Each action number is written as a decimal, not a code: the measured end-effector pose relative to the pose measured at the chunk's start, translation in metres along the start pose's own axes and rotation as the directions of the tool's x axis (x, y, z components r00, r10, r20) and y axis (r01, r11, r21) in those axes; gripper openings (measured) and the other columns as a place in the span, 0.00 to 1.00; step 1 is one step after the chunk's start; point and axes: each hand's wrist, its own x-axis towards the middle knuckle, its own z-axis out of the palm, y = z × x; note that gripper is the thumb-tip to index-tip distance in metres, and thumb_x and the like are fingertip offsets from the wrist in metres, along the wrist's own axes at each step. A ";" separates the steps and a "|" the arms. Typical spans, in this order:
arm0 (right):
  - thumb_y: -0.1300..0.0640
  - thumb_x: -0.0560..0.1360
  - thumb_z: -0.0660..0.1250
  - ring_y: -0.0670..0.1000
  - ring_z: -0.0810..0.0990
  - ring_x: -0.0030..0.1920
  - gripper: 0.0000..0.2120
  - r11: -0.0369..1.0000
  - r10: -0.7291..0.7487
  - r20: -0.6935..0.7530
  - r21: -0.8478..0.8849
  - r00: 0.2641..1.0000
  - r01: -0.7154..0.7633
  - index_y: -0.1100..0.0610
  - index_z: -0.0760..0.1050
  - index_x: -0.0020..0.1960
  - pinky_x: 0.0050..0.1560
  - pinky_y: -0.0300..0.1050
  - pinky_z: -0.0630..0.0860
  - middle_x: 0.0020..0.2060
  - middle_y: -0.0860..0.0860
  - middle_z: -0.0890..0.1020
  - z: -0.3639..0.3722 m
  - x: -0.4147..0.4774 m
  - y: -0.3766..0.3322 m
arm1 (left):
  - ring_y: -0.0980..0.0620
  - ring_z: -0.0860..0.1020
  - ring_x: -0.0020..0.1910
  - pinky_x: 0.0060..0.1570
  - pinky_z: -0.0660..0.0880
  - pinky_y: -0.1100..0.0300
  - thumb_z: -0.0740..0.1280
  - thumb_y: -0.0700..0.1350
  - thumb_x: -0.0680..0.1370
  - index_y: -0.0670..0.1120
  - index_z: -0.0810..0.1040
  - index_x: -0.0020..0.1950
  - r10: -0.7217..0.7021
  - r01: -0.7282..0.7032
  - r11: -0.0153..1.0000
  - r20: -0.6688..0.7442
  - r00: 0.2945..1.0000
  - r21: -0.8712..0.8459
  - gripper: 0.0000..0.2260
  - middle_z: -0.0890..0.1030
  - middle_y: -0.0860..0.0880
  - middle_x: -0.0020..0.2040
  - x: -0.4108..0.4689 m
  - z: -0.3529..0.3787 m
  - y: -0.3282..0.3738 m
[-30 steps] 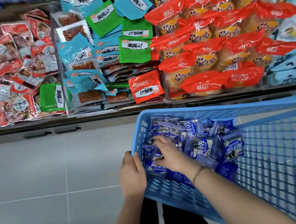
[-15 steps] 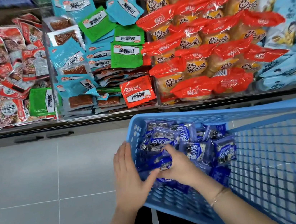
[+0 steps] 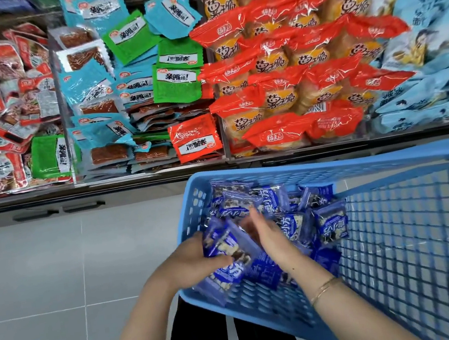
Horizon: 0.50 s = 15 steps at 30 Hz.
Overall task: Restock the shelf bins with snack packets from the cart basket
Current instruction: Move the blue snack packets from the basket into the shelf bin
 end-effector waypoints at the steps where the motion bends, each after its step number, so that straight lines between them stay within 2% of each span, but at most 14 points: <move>1: 0.42 0.79 0.54 0.47 0.78 0.47 0.18 0.984 0.017 -0.015 -0.177 1.000 -0.019 0.53 0.75 0.55 0.47 0.41 0.71 0.44 0.46 0.77 -0.004 0.003 0.011 | 0.53 0.80 0.51 0.56 0.75 0.56 0.72 0.48 0.73 0.50 0.73 0.57 0.002 -0.006 0.998 -0.065 0.998 -0.066 0.15 0.82 0.51 0.51 -0.003 0.001 -0.006; 2: 0.44 0.78 0.59 0.47 0.77 0.46 0.17 0.917 0.042 0.006 -0.398 0.999 -0.036 0.55 0.73 0.59 0.48 0.41 0.72 0.46 0.49 0.78 -0.007 0.006 0.026 | 0.52 0.80 0.52 0.56 0.75 0.55 0.71 0.47 0.74 0.50 0.73 0.58 -0.009 -0.011 0.989 -0.129 0.992 -0.150 0.14 0.82 0.52 0.52 -0.006 0.002 -0.012; 3: 0.45 0.77 0.63 0.50 0.77 0.52 0.21 0.809 0.088 0.029 -0.585 0.996 -0.054 0.58 0.70 0.64 0.53 0.43 0.73 0.53 0.53 0.77 -0.009 0.009 0.042 | 0.52 0.81 0.52 0.54 0.75 0.56 0.71 0.46 0.75 0.50 0.73 0.58 -0.029 -0.017 0.971 -0.188 0.982 -0.237 0.14 0.83 0.52 0.52 -0.009 0.003 -0.018; 4: 0.45 0.76 0.65 0.53 0.72 0.62 0.28 0.685 0.133 0.038 -0.725 0.990 -0.065 0.59 0.65 0.70 0.62 0.45 0.70 0.62 0.56 0.73 -0.008 0.012 0.057 | 0.53 0.82 0.51 0.51 0.75 0.59 0.70 0.44 0.75 0.50 0.73 0.57 -0.052 -0.027 0.948 -0.238 0.970 -0.316 0.12 0.83 0.52 0.51 -0.012 0.006 -0.022; 5: 0.46 0.75 0.67 0.56 0.64 0.70 0.34 0.576 0.156 0.039 -0.815 0.987 -0.059 0.59 0.59 0.73 0.69 0.48 0.65 0.69 0.56 0.67 -0.007 0.013 0.069 | 0.55 0.82 0.49 0.47 0.74 0.63 0.70 0.43 0.75 0.50 0.73 0.57 -0.076 -0.036 0.924 -0.275 0.958 -0.382 0.12 0.83 0.52 0.50 -0.015 0.009 -0.026; 6: 0.47 0.74 0.68 0.57 0.59 0.72 0.36 0.493 0.143 0.034 -0.869 0.989 -0.041 0.59 0.56 0.75 0.72 0.50 0.61 0.71 0.55 0.64 -0.004 0.014 0.077 | 0.56 0.83 0.47 0.43 0.74 0.65 0.70 0.43 0.75 0.49 0.73 0.56 -0.096 -0.046 0.900 -0.301 0.949 -0.433 0.11 0.84 0.52 0.49 -0.016 0.014 -0.028; 8: 0.53 0.73 0.69 0.57 0.62 0.70 0.35 0.428 0.066 0.027 -0.904 0.997 -0.003 0.58 0.57 0.74 0.71 0.50 0.61 0.69 0.55 0.65 -0.001 0.016 0.085 | 0.57 0.83 0.44 0.39 0.74 0.69 0.69 0.41 0.75 0.48 0.73 0.56 -0.127 -0.066 0.864 -0.343 0.931 -0.499 0.11 0.84 0.51 0.49 -0.015 0.021 -0.029; 9: 0.56 0.72 0.69 0.57 0.66 0.68 0.32 0.444 0.041 0.040 -0.896 0.998 0.017 0.57 0.60 0.73 0.69 0.50 0.64 0.67 0.54 0.68 -0.001 0.017 0.088 | 0.56 0.83 0.43 0.37 0.75 0.70 0.70 0.40 0.75 0.47 0.73 0.56 -0.140 -0.076 0.849 -0.363 0.921 -0.522 0.12 0.84 0.50 0.49 -0.013 0.024 -0.029; 11: 0.57 0.71 0.70 0.54 0.75 0.59 0.25 0.608 0.060 0.052 -0.794 0.997 0.005 0.55 0.69 0.66 0.60 0.45 0.73 0.62 0.53 0.74 -0.003 0.016 0.087 | 0.56 0.82 0.43 0.37 0.74 0.68 0.70 0.40 0.75 0.47 0.73 0.55 -0.167 -0.091 0.829 -0.401 0.901 -0.551 0.11 0.83 0.51 0.48 -0.010 0.028 -0.026; 13: 0.59 0.71 0.71 0.52 0.79 0.51 0.17 0.828 0.110 0.008 -0.554 0.994 -0.087 0.55 0.75 0.59 0.50 0.41 0.76 0.54 0.52 0.79 -0.007 0.006 0.077 | 0.56 0.81 0.43 0.38 0.72 0.66 0.71 0.41 0.74 0.48 0.72 0.52 -0.199 -0.099 0.835 -0.465 0.863 -0.541 0.11 0.82 0.52 0.46 -0.008 0.032 -0.021; 15: 0.61 0.71 0.71 0.52 0.81 0.49 0.12 0.960 0.067 -0.109 -0.264 0.992 -0.094 0.53 0.75 0.53 0.48 0.42 0.75 0.48 0.52 0.82 -0.011 -0.008 0.063 | 0.53 0.80 0.43 0.38 0.70 0.62 0.71 0.43 0.74 0.46 0.71 0.52 -0.215 -0.088 0.876 -0.547 0.809 -0.475 0.12 0.81 0.53 0.44 -0.006 0.040 -0.015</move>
